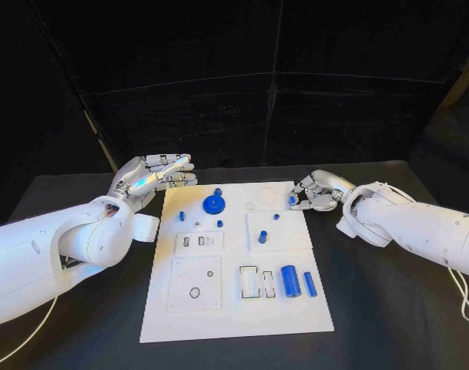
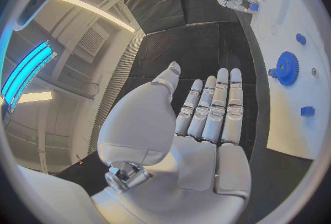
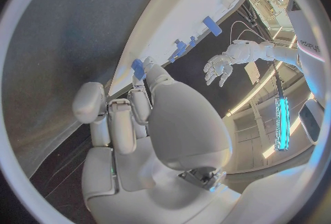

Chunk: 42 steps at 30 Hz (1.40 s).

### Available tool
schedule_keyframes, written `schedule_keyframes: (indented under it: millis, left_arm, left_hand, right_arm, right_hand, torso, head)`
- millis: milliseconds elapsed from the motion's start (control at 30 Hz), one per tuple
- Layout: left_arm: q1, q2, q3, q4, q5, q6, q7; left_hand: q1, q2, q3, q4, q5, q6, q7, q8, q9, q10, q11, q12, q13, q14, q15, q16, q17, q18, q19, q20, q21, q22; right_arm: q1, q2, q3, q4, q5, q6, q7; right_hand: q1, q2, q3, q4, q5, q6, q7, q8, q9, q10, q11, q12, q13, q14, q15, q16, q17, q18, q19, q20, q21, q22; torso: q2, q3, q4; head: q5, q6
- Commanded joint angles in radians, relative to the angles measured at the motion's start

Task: Assemble the parts on the task board

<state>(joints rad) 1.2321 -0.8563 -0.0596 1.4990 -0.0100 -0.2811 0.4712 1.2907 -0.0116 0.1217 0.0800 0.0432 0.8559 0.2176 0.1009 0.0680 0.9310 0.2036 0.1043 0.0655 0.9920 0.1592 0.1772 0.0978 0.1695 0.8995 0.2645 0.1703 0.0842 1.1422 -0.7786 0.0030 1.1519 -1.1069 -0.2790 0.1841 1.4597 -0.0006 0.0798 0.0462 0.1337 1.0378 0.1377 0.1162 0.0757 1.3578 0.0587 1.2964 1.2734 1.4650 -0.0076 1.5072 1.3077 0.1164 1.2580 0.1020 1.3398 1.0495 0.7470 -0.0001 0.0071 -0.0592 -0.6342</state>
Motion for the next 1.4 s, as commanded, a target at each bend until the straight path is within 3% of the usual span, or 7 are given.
schedule_keyframes:
  millis: [33,267,567,800,1033,1200,1400]
  left_arm:
    - [0.001,0.001,0.001,0.001,-0.004,0.012,-0.003]
    - [0.001,0.0,0.001,0.001,-0.004,0.013,-0.004]
    - [0.001,-0.002,0.001,0.002,-0.004,0.013,-0.005]
    - [0.001,-0.004,0.001,0.002,-0.004,0.012,-0.007]
    - [0.001,0.004,0.0,-0.003,-0.004,0.013,-0.008]
    - [0.001,0.014,-0.001,-0.012,-0.004,0.014,-0.009]
    - [0.002,0.03,-0.001,-0.028,-0.003,0.014,-0.01]
  left_hand:
    - [0.003,0.01,-0.001,-0.005,0.003,0.003,0.044,-0.003,-0.002,0.0,0.005,-0.005,-0.002,-0.005,0.002,-0.005,-0.001,0.009,0.009,0.001,-0.004,-0.001]
    - [0.003,0.011,-0.001,-0.006,0.003,0.003,0.044,-0.004,-0.002,0.0,0.005,-0.005,-0.001,-0.005,0.003,-0.006,-0.001,0.009,0.009,0.001,-0.004,-0.001]
    - [0.003,0.011,-0.001,-0.006,0.003,0.003,0.044,-0.004,-0.002,0.0,0.005,-0.005,-0.001,-0.005,0.003,-0.006,-0.001,0.009,0.009,0.001,-0.004,-0.001]
    - [0.003,0.012,-0.001,-0.006,0.003,0.004,0.044,-0.004,-0.001,0.0,0.005,-0.006,-0.001,-0.005,0.003,-0.006,-0.002,0.009,0.009,0.001,-0.005,-0.002]
    - [0.003,0.012,-0.001,-0.006,0.003,0.004,0.044,-0.004,-0.001,0.0,0.005,-0.006,-0.001,-0.004,0.002,-0.006,-0.001,0.009,0.009,0.001,-0.005,-0.002]
    - [0.003,0.013,-0.001,-0.007,0.003,0.004,0.044,-0.004,-0.001,0.0,0.004,-0.006,-0.001,-0.004,0.002,-0.006,-0.001,0.009,0.009,0.001,-0.005,-0.002]
    - [0.003,0.013,-0.001,-0.007,0.003,0.004,0.044,-0.004,-0.001,0.001,0.004,-0.006,-0.001,-0.003,0.002,-0.005,-0.001,0.009,0.01,0.0,-0.005,-0.002]
  right_arm:
    - [0.002,0.001,0.0,-0.002,-0.005,0.004,0.0]
    - [0.002,0.003,0.0,-0.001,-0.005,-0.01,-0.001]
    - [0.002,-0.013,0.001,0.031,-0.005,-0.072,-0.014]
    - [0.003,-0.054,0.001,0.125,-0.015,-0.092,-0.042]
    - [0.009,-0.064,0.002,0.23,-0.036,-0.111,-0.087]
    - [0.011,-0.033,0.002,0.307,-0.076,-0.141,-0.156]
    - [0.011,0.026,0.002,0.346,-0.129,-0.133,-0.234]
  right_hand:
    - [0.003,0.014,0.008,-0.004,-0.008,0.012,-0.001,0.007,0.002,0.005,-0.006,0.003,-0.001,0.08,-0.009,0.005,0.143,-0.012,0.005,-0.006,0.007,0.004]
    - [0.001,0.024,0.019,-0.007,-0.014,0.024,-0.005,0.012,0.002,0.008,-0.011,0.006,0.002,0.08,-0.013,0.006,0.145,-0.013,0.008,-0.01,0.009,0.008]
    - [0.003,0.04,0.04,-0.012,-0.012,0.031,-0.01,0.016,0.001,0.009,-0.015,0.005,0.002,0.081,-0.018,0.008,0.15,-0.014,0.012,-0.015,0.011,0.012]
    - [-0.003,0.04,0.043,-0.01,-0.009,0.028,-0.009,0.014,0.0,0.005,-0.014,0.0,-0.003,0.081,-0.018,0.008,0.15,-0.015,0.012,-0.015,0.012,0.013]
    - [-0.027,0.032,0.045,-0.001,0.005,0.027,-0.009,0.013,-0.002,0.006,-0.014,-0.001,-0.003,0.082,-0.018,0.009,0.152,-0.015,0.014,-0.016,0.013,0.015]
    - [-0.031,0.033,0.047,0.001,0.006,0.029,-0.01,0.014,-0.002,0.008,-0.015,0.0,-0.001,0.082,-0.018,0.009,0.152,-0.015,0.014,-0.016,0.012,0.014]
    - [-0.021,0.031,0.063,-0.011,0.002,0.031,-0.012,0.016,-0.002,0.011,-0.017,0.004,0.004,0.082,-0.02,0.01,0.153,-0.015,0.014,-0.018,0.012,0.015]
  torso:
    - [0.0,-0.0001,0.0008]
    - [0.0,-0.0005,0.0003]
    - [-0.001,-0.0008,0.0007]
    - [-0.003,-0.0014,-0.001]
    - [-0.012,-0.0054,0.0022]
    - [-0.023,-0.009,0.0044]
    - [-0.035,-0.0146,0.014]
  head:
    - [0.0,0.0]
    - [0.002,-0.002]
    - [0.003,-0.003]
    - [0.005,-0.002]
    - [0.012,-0.008]
    - [0.026,-0.016]
    - [0.042,-0.025]
